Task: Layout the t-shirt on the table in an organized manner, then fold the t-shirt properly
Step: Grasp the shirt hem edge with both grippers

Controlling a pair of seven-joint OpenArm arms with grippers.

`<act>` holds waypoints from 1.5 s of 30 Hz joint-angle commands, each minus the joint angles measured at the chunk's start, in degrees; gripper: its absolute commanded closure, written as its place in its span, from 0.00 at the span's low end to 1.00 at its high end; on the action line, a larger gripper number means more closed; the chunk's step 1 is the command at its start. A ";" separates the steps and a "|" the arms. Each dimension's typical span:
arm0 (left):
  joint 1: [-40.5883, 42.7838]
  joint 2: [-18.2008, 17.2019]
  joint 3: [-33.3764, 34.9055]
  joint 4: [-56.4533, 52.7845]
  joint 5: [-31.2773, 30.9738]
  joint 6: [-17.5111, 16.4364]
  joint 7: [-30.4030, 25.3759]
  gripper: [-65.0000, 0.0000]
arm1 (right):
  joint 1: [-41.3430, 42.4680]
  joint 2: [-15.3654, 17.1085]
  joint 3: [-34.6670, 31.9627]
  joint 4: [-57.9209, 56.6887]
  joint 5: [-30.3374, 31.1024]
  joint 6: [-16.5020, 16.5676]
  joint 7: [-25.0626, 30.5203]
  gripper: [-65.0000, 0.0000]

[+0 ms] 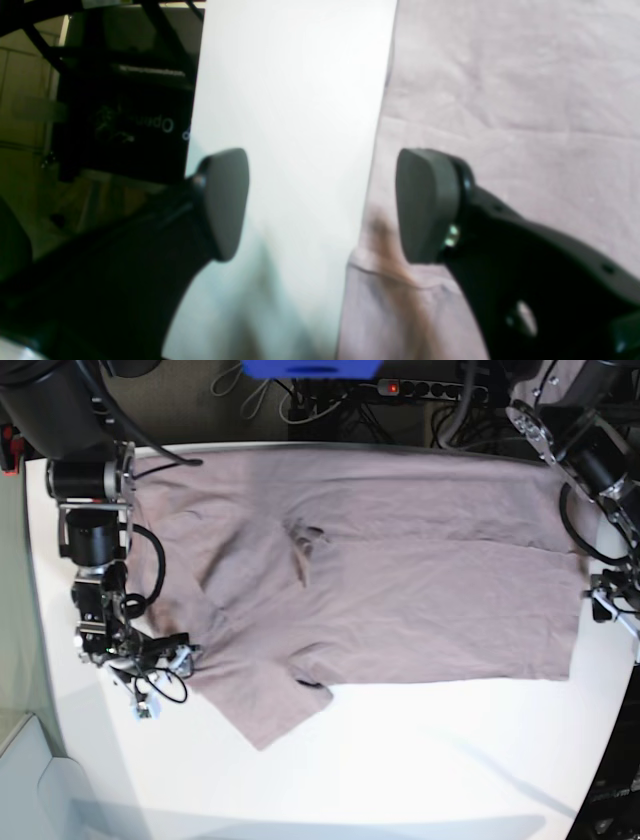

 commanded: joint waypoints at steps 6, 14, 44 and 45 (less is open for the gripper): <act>-3.42 -1.18 -0.02 0.28 -0.36 0.21 -2.57 0.31 | 1.55 0.57 0.18 -2.05 0.03 -1.15 -0.36 0.93; -10.01 -3.46 2.80 -15.72 -0.36 0.21 -12.95 0.31 | -0.73 0.92 0.01 -2.49 -0.14 -1.15 -0.27 1.00; -20.39 -8.12 17.57 -53.18 -0.45 9.48 -41.34 0.31 | -2.67 2.15 0.01 -2.40 -0.14 -0.98 -0.27 1.00; -20.30 -7.95 17.57 -53.18 -0.45 9.57 -41.43 0.31 | -3.11 2.15 0.01 -2.40 -0.14 -0.98 -0.27 1.00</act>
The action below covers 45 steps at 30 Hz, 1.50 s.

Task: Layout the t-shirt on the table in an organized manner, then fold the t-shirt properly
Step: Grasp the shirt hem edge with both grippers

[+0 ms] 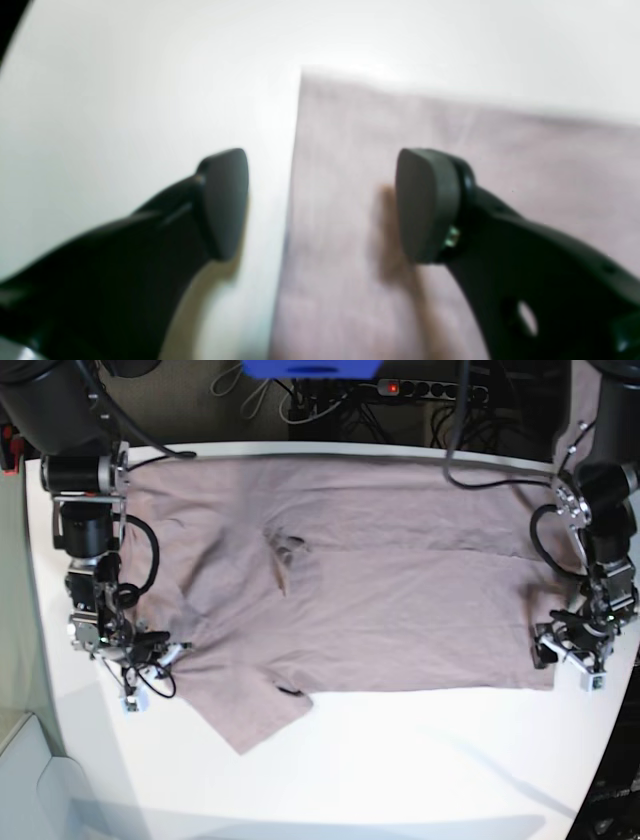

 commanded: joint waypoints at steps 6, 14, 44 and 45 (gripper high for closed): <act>-1.78 -0.27 0.04 0.72 -0.76 0.61 -1.50 0.31 | -2.04 0.62 -0.28 -0.54 -2.29 -0.28 -5.65 1.00; -1.78 0.26 0.04 -5.69 -0.76 0.61 -5.28 0.31 | -4.06 0.71 -0.19 2.53 -2.29 -0.28 -6.00 1.00; 3.67 0.69 -0.67 4.68 -1.81 -0.01 -0.79 1.00 | -9.95 3.25 0.16 19.32 -1.93 -0.19 -8.82 1.00; 3.93 0.96 -0.67 6.26 -2.87 -0.01 0.17 1.00 | -11.19 3.34 0.16 22.66 -1.93 -0.19 -9.43 1.00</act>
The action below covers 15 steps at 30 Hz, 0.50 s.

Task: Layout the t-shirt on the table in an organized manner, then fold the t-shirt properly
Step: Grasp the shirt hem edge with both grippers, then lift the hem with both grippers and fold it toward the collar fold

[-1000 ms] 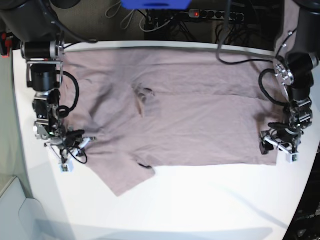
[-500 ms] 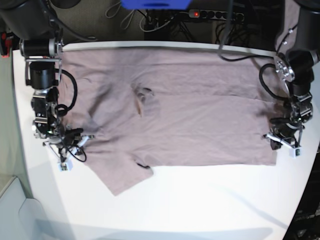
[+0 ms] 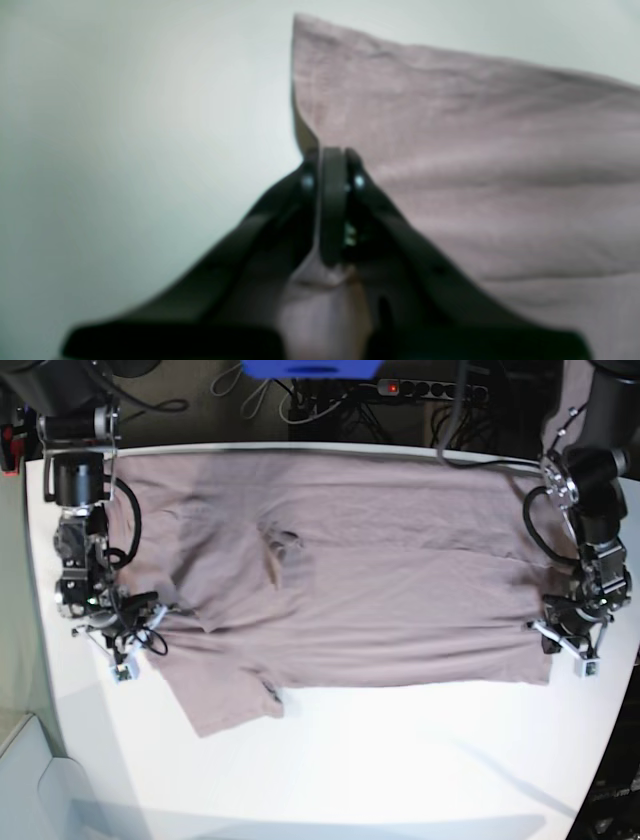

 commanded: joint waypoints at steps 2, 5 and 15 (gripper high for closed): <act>0.16 0.07 0.03 4.16 -4.00 0.17 0.16 1.00 | -0.55 0.39 0.18 6.57 -0.47 -0.14 -1.77 1.00; 2.88 0.33 0.47 10.14 -8.04 0.17 2.80 1.00 | -3.45 0.30 0.18 14.22 -0.47 -0.14 -3.97 1.00; 7.98 0.42 0.12 24.64 -17.45 0.17 10.97 1.00 | -10.40 -0.31 4.14 29.25 -0.47 -0.14 -7.75 1.00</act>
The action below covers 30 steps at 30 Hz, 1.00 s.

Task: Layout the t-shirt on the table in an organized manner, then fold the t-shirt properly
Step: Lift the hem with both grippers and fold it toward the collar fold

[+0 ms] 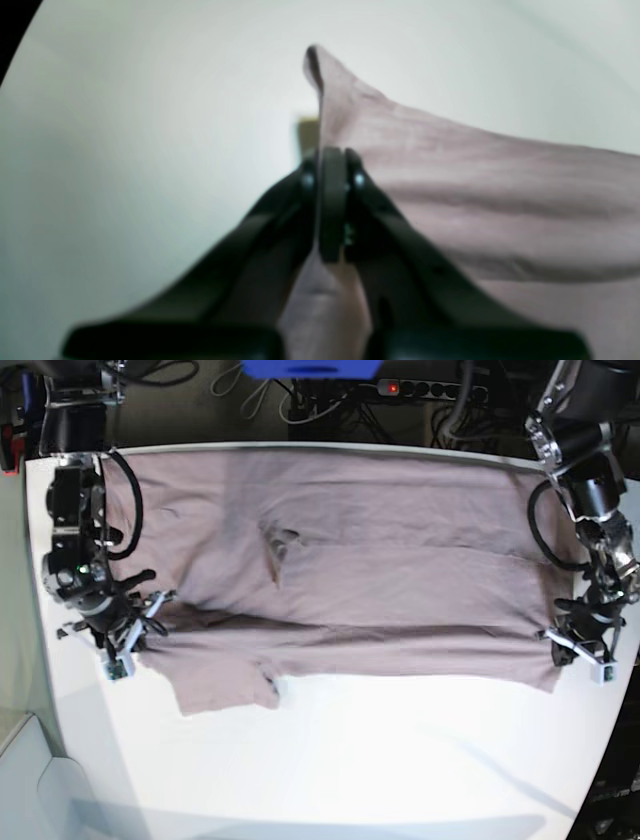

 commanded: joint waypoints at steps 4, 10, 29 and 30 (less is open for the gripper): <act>1.99 -1.18 -0.19 8.20 -3.34 0.17 1.19 1.00 | -2.72 0.43 1.61 6.31 0.21 -0.17 0.95 1.00; 6.82 -1.18 -0.36 17.26 -8.09 0.17 4.97 1.00 | -9.14 0.34 1.61 14.39 0.21 -0.17 0.95 1.00; 20.10 1.28 -9.33 28.16 -14.33 0.08 4.97 1.00 | -24.79 -0.18 9.35 25.30 0.21 4.93 0.95 1.00; 21.15 1.37 -9.33 29.30 -15.39 0.08 4.97 1.00 | -25.05 -0.98 10.23 25.30 0.21 5.99 0.95 1.00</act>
